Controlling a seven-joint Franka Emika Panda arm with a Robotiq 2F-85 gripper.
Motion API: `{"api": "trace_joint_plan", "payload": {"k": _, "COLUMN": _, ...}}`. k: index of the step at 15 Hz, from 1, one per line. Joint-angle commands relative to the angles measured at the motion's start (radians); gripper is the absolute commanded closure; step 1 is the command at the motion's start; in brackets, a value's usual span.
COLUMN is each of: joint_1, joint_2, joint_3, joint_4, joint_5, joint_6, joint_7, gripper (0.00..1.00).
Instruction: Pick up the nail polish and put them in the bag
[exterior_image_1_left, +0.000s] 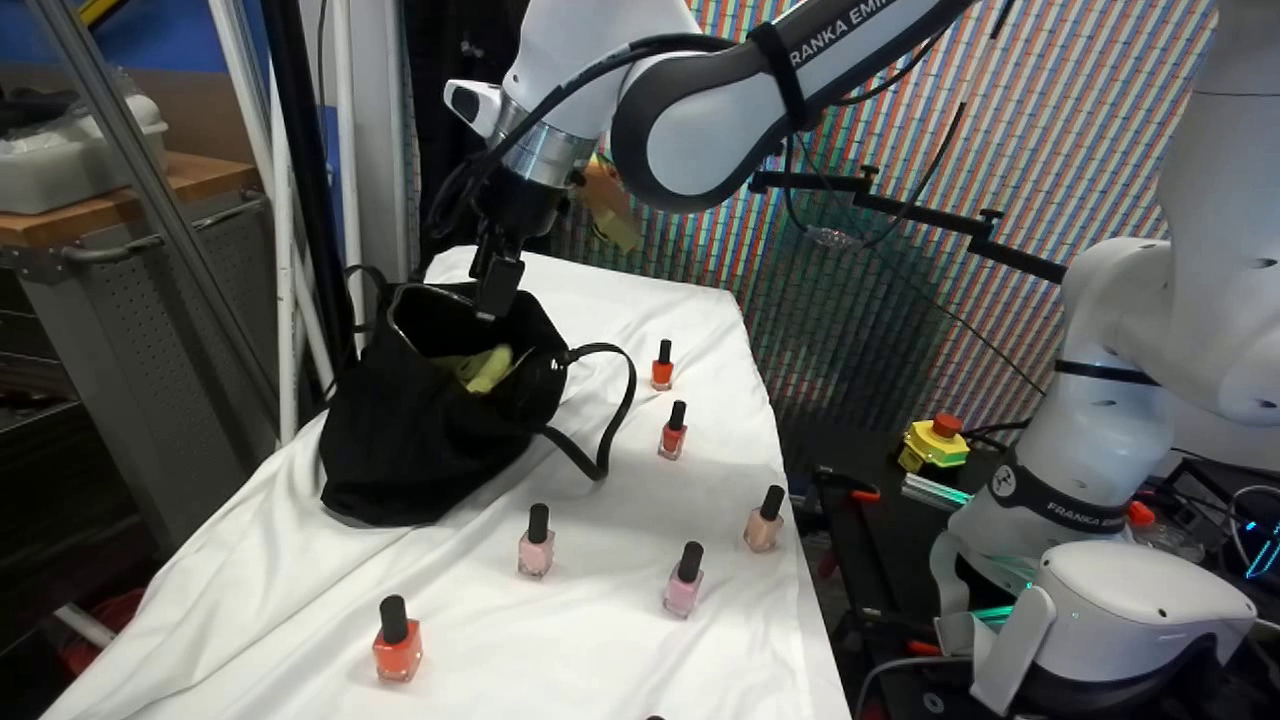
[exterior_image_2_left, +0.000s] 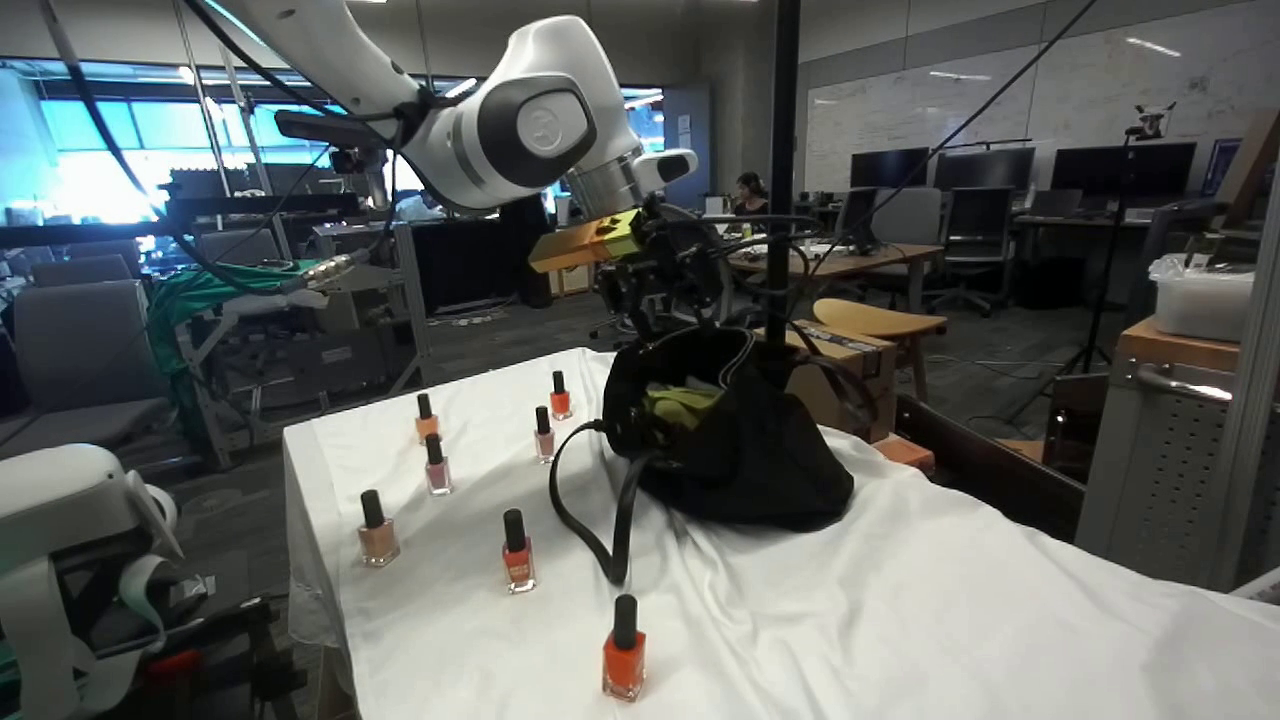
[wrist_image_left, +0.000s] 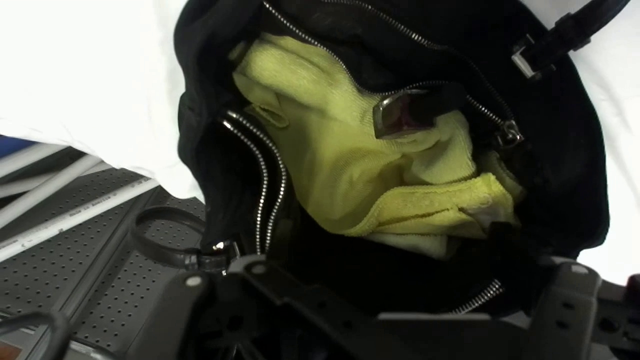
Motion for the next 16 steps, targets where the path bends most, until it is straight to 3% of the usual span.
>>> {"api": "trace_joint_plan", "payload": {"k": 1, "joint_1": -0.028, "joint_2": -0.104, "joint_3": 0.002, "joint_4": -0.055, "joint_5": 0.036, "joint_6": -0.097, "joint_7": -0.073, "gripper": 0.00}}
{"api": "trace_joint_plan", "payload": {"k": 7, "joint_1": -0.066, "joint_2": -0.265, "joint_3": -0.046, "joint_4": -0.182, "joint_5": 0.024, "joint_6": -0.192, "joint_7": -0.071, "gripper": 0.00}}
{"api": "trace_joint_plan", "payload": {"k": 16, "joint_1": -0.121, "joint_2": -0.349, "joint_3": -0.123, "joint_4": -0.395, "joint_5": -0.012, "joint_6": -0.155, "joint_7": 0.009, "gripper": 0.00}}
